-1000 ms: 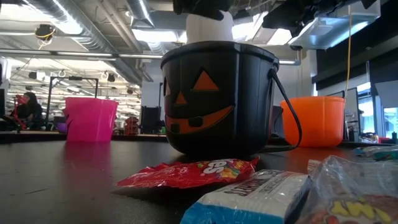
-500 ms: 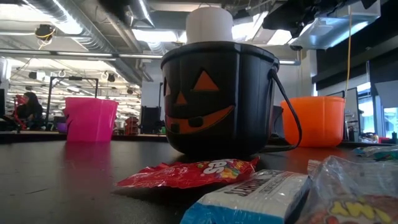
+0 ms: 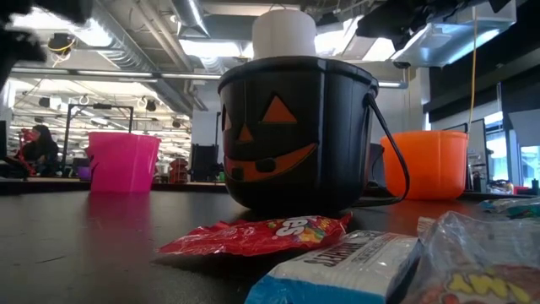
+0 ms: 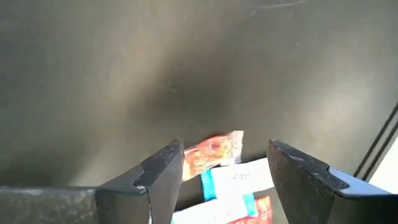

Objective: Sort candy
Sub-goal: Put the red gummy into the pink bucket

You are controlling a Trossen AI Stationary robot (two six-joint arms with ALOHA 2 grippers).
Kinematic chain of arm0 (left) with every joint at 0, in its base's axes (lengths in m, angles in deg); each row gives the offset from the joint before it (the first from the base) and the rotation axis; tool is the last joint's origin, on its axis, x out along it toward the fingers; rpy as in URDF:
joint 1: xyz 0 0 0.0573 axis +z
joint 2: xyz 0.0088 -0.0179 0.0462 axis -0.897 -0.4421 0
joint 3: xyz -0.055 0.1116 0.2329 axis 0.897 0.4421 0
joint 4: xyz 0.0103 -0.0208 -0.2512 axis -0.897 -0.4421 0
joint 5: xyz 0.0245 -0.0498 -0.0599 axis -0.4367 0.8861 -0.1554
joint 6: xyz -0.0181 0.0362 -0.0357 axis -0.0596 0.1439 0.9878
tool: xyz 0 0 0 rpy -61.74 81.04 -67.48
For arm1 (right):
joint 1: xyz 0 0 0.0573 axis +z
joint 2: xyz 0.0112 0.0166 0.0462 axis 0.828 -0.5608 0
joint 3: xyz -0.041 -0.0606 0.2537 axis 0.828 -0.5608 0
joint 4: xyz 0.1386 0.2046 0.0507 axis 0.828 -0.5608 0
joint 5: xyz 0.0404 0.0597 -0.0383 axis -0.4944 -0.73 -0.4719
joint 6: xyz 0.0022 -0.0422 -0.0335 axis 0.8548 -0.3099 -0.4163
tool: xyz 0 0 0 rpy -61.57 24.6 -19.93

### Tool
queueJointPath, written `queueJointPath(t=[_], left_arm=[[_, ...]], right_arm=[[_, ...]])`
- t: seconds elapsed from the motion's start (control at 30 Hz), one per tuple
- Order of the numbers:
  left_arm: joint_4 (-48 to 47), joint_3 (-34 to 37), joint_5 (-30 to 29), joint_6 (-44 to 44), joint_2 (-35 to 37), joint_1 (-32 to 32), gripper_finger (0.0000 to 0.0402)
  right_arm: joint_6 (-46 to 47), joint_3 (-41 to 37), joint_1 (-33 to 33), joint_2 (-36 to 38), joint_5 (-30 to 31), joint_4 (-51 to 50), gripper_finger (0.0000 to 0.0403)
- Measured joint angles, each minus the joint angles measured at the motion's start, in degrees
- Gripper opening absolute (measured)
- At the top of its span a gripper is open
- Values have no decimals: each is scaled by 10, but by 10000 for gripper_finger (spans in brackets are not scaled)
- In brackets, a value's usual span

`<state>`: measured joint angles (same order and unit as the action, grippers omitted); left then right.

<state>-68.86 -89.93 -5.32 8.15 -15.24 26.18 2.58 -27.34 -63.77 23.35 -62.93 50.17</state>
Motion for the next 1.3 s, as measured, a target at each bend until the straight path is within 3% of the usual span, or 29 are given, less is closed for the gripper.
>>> queueJointPath(t=[0.13, 0.4, 0.63, 0.87, 1.03, 1.3], left_arm=[[68, 86, 4, 51, 48, -7, 220], [116, 191, 86, 102, 75, -9, 220], [231, 238, 87, 103, 75, -9, 220], [235, 252, 80, 117, 75, -9, 204], [235, 253, 57, 106, 75, -9, 157], [237, 253, 58, 97, 75, -9, 37]], right_arm=[[3, 0, 0, 0, 0, 0, 99], [6, 0, 0, 0, 0, -9, 99], [6, 0, 0, 0, 0, -9, 99], [6, 0, 0, 0, 0, -9, 99], [6, 0, 0, 0, 0, -9, 99], [5, 0, 0, 0, 0, -9, 99]])
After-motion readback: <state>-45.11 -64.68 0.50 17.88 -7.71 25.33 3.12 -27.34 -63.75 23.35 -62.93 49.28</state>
